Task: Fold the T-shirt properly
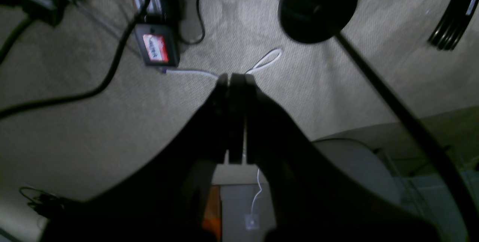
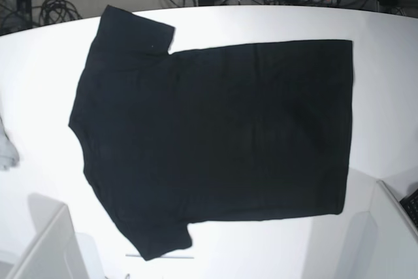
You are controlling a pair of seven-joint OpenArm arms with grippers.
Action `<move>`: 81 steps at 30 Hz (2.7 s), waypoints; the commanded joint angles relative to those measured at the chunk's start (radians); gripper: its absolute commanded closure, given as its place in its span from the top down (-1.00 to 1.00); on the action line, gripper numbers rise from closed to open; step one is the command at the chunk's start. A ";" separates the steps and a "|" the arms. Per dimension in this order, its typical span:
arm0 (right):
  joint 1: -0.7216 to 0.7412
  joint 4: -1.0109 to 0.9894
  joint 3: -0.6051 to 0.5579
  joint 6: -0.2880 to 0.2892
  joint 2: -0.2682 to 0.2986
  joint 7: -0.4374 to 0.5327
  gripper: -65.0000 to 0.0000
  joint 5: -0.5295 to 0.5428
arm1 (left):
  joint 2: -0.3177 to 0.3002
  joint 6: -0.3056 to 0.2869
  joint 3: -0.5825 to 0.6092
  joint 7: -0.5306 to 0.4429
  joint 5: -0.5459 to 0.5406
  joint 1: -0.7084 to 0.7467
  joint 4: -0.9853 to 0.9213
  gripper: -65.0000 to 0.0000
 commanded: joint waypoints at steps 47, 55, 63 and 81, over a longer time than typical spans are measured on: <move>-0.506 1.634 0.334 0.001 -0.188 -0.200 -1.00 0.004 | -0.159 0.006 -0.325 -0.107 -0.273 0.883 1.560 -1.00; -0.377 1.636 0.334 0.001 -0.161 -0.446 -1.00 0.322 | -0.162 0.004 -0.354 -0.100 -0.295 0.783 1.559 -1.00; -0.323 1.628 0.351 0.001 -0.075 -0.555 0.16 0.586 | -0.161 0.004 -0.391 -0.097 -0.296 0.728 1.557 -1.00; -0.288 1.458 0.412 0.002 -0.033 -0.563 0.17 0.605 | -0.217 -0.307 -0.619 0.179 -0.727 0.587 1.424 0.42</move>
